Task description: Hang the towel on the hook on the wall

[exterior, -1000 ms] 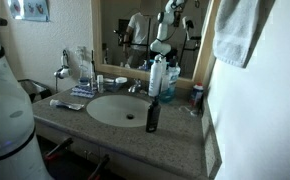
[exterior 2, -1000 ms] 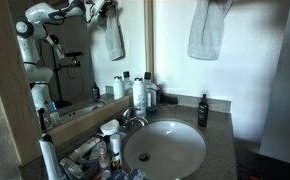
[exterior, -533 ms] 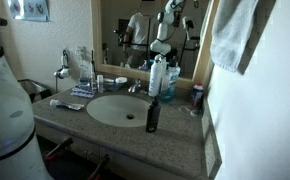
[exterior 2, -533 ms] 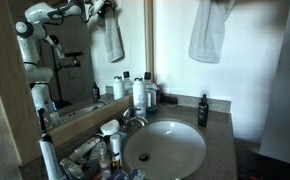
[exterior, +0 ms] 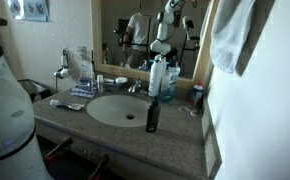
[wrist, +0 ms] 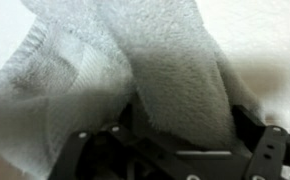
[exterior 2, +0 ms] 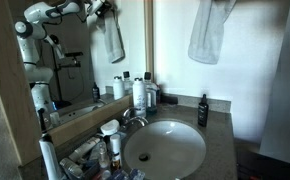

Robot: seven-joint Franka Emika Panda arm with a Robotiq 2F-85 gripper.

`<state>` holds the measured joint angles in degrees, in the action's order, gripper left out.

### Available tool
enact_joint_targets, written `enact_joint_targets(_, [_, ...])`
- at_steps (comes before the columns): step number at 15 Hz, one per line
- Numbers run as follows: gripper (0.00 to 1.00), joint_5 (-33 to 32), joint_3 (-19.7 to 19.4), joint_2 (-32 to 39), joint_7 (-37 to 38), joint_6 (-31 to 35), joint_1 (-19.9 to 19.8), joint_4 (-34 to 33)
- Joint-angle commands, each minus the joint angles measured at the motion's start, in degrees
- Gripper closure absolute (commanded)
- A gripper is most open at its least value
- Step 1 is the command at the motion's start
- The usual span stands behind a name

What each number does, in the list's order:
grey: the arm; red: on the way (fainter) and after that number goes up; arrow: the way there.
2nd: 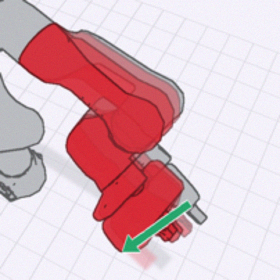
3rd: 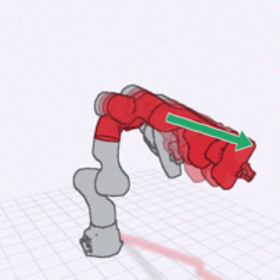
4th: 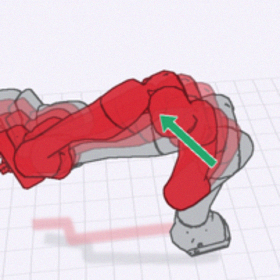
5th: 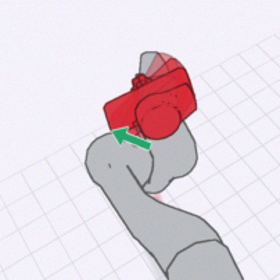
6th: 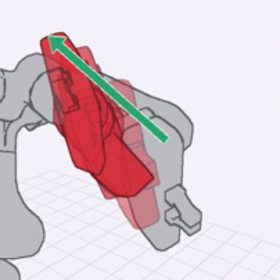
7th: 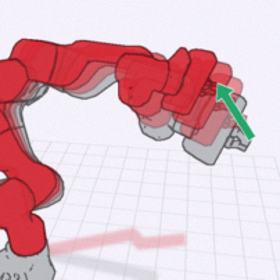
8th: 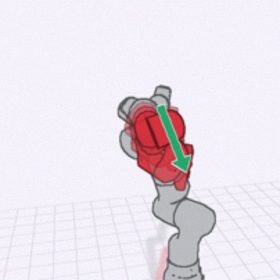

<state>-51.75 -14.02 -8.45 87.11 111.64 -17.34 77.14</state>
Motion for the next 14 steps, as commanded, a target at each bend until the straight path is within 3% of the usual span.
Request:
enact_joint_targets(1, [0.0,2.8,0.2,-0.3,-3.7,-3.8,0.8,-1.4])
enact_joint_targets(14, [0.0,7.3,0.9,0.7,-14.3,-11.6,1.8,-5.0])
